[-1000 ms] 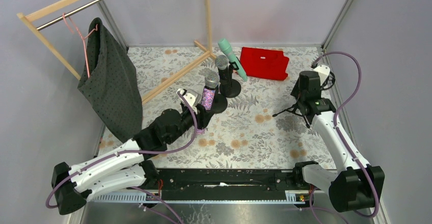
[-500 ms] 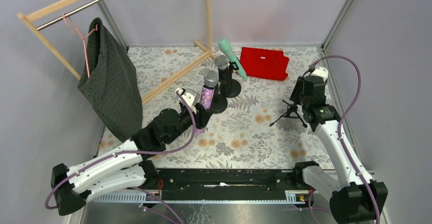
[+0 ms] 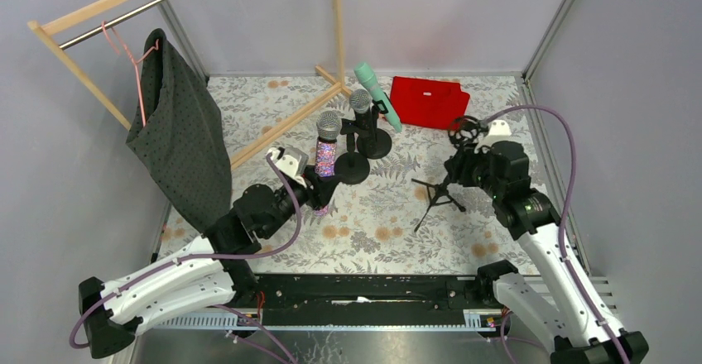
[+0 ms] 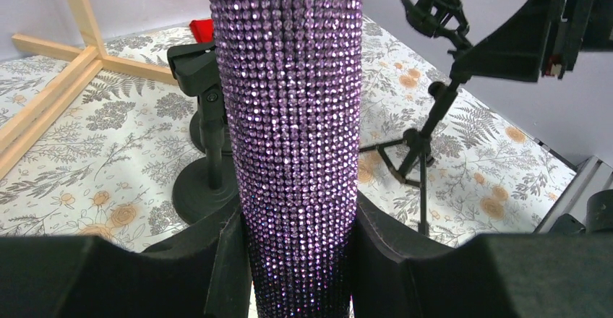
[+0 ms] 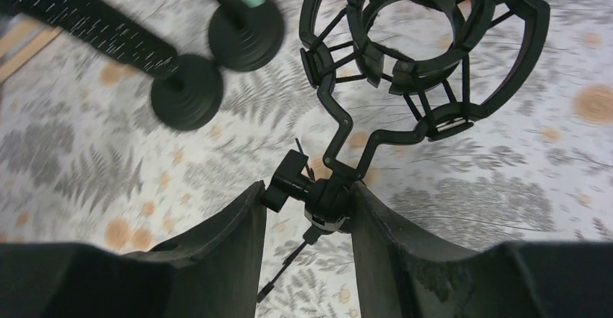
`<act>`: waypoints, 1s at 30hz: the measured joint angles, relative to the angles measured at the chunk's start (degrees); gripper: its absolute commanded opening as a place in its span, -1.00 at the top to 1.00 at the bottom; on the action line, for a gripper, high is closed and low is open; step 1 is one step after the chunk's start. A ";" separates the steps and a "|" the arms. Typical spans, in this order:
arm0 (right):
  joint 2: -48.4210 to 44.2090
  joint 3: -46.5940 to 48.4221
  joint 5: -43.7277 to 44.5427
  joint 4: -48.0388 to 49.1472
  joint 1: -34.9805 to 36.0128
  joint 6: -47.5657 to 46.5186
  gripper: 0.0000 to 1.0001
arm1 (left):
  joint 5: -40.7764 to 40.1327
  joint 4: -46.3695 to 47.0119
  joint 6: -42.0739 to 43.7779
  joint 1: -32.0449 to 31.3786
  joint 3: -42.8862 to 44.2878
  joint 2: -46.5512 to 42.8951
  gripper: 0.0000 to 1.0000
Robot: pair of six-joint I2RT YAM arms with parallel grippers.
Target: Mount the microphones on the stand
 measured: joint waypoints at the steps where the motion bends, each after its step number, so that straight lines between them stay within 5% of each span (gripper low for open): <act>1: -0.17 -0.17 -0.02 0.02 1.84 0.00 0.63 | -0.20 0.07 0.00 0.00 0.00 -0.02 1.00; 9: -0.22 -2.32 0.33 2.03 16.02 -0.37 0.62 | -1.84 0.09 0.26 0.04 0.00 -0.50 1.00; 30: -10.29 -17.42 -4.48 18.08 33.16 -9.68 0.54 | -4.46 -1.27 1.49 0.22 0.00 -1.36 1.00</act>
